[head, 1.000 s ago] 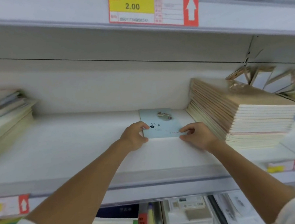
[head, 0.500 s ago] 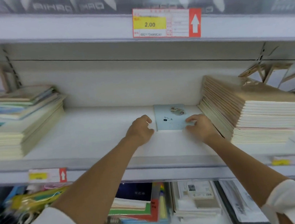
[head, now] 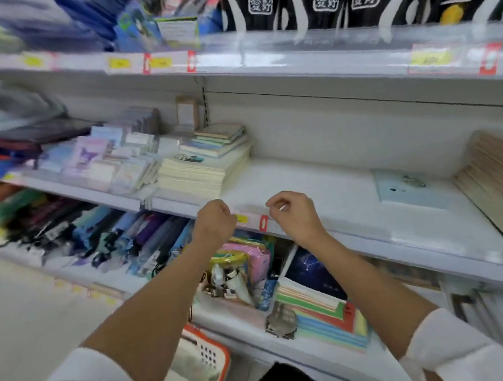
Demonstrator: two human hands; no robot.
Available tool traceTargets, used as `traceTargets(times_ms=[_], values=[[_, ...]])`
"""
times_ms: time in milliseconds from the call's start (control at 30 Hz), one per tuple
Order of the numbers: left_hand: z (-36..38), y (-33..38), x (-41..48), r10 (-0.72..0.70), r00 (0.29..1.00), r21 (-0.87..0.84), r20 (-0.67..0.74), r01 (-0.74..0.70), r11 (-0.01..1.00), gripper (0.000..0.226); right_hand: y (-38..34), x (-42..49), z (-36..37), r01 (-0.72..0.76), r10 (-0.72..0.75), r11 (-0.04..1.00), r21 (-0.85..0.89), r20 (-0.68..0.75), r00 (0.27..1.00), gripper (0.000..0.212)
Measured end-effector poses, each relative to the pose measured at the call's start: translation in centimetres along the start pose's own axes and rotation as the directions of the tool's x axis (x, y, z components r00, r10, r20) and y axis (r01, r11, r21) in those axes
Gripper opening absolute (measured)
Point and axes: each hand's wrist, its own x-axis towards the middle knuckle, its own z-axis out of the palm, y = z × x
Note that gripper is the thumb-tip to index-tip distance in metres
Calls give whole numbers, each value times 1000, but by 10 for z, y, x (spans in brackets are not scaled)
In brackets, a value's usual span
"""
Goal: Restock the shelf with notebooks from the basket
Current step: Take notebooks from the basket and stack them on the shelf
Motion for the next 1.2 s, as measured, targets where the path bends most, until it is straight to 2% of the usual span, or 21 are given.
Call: traceTargets(times_ms=[133,267,367,467,567,700,833,933,1000,1067,1133,1200], values=[[-44,-91,-35,-164,983,42,-76,168,985,25,-19,-31,86,-24,27,1000,-19,191,981,10],[-76,-185,-76,-333,938,39,-93,338,940,22,-18,-73,169,-49,64,998,-50,375,925,10],[-96,-253,-110,-462,879,21,-117,468,884,8,-11,-107,221,-140,158,987,-74,537,828,11],[-105,-316,-140,-562,815,4,-140,568,823,10,1,-138,266,-152,198,980,-127,643,740,14],[-103,-366,-175,-663,739,-40,-117,664,747,14,20,-167,303,-188,296,955,-230,691,659,19],[-87,-415,-219,-739,664,-51,-115,739,672,8,52,-198,332,-204,401,915,-348,723,562,23],[-67,-451,-254,-823,568,-20,0,823,568,10,73,-220,349,-229,452,891,-392,723,522,26],[-52,-472,-277,-871,487,50,68,870,491,37,76,-234,363,-228,458,888,-399,730,506,30],[-45,-480,-291,-881,471,50,51,880,473,47,78,-241,371,-169,426,901,-400,738,524,35],[-40,-483,-302,-899,437,-8,33,900,437,59,79,-242,376,-53,380,901,-431,724,576,45],[-37,-485,-310,-923,384,-19,19,923,384,70,81,-240,380,37,375,862,-506,684,625,58],[-36,-489,-315,-928,371,-60,-25,926,372,71,85,-238,384,68,428,807,-587,660,617,70]])
